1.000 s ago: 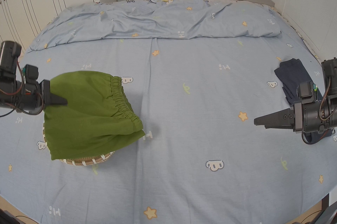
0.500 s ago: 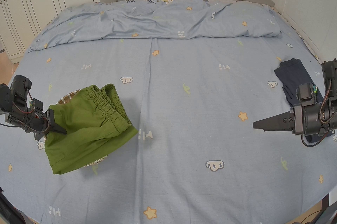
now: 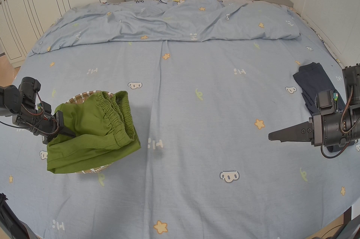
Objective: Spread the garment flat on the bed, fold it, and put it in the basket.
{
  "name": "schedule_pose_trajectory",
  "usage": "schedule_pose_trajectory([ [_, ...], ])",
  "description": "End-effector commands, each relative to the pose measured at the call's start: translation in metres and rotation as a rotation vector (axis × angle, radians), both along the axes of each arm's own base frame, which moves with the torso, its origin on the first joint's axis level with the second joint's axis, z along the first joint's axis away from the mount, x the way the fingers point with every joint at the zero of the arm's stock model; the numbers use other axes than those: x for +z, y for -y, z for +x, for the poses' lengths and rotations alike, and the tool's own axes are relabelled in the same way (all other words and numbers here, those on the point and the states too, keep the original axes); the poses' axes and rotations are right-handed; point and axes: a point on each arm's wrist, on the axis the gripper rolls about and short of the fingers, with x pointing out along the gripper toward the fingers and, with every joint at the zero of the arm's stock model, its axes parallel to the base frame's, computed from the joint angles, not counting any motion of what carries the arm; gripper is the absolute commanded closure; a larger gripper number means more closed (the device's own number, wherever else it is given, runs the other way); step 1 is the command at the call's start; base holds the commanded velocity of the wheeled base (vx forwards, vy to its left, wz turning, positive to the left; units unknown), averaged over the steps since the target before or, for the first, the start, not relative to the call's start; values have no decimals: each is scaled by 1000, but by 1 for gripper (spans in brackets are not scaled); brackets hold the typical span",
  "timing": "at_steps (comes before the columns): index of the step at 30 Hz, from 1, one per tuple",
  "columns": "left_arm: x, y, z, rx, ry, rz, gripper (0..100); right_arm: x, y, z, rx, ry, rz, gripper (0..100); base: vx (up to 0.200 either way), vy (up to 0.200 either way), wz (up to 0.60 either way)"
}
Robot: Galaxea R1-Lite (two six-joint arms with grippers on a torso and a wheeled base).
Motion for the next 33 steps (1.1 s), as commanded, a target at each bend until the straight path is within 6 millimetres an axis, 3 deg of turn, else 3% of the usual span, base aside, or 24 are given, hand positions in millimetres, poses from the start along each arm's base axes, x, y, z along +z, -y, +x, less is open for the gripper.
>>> schedule_pose_trajectory([
  [1, -9, 0, 6, -5, -26, -4, 0, -1, 0, 1, 0, -4, -1, 0, 0, 0, 0],
  [7, 1, 0, 2, 3, -5, -2, 0, 0, 0, 1, -1, 1, 1, 0, 0, 0, 0],
  [11, 26, 3, -12, 21, 65, 6, 0, 1, 0, 0, -1, 5, 2, 0, 0, 0, 0],
  [17, 79, 15, -57, 27, 205, 54, 0, 7, 2, -5, -10, 38, 1, 0, 0, 0, 0],
  [21, 109, 31, -97, -2, 300, 76, 0, 27, 14, -34, -30, 153, 28, 0, 0, 0, 0],
  [24, 122, 52, -143, -38, 398, 115, 0, 33, 27, -68, -62, 269, 20, 0, 0, 0, 0],
  [25, 121, 61, -166, -55, 440, 146, 0, 31, 34, -84, -74, 331, -2, 0, 0, 0, 0],
  [28, 112, 73, -202, -85, 526, 199, 0, 18, 44, -100, -113, 405, -70, 0, 0, 0, 0],
  [29, 103, 75, -223, -96, 590, 229, 0, 8, 51, -109, -143, 436, -104, 0, 0, 0, 0],
  [33, 78, 75, -265, -72, 753, 275, 0, -19, 62, -155, -194, 533, -102, 0, 0, 0, 0],
])
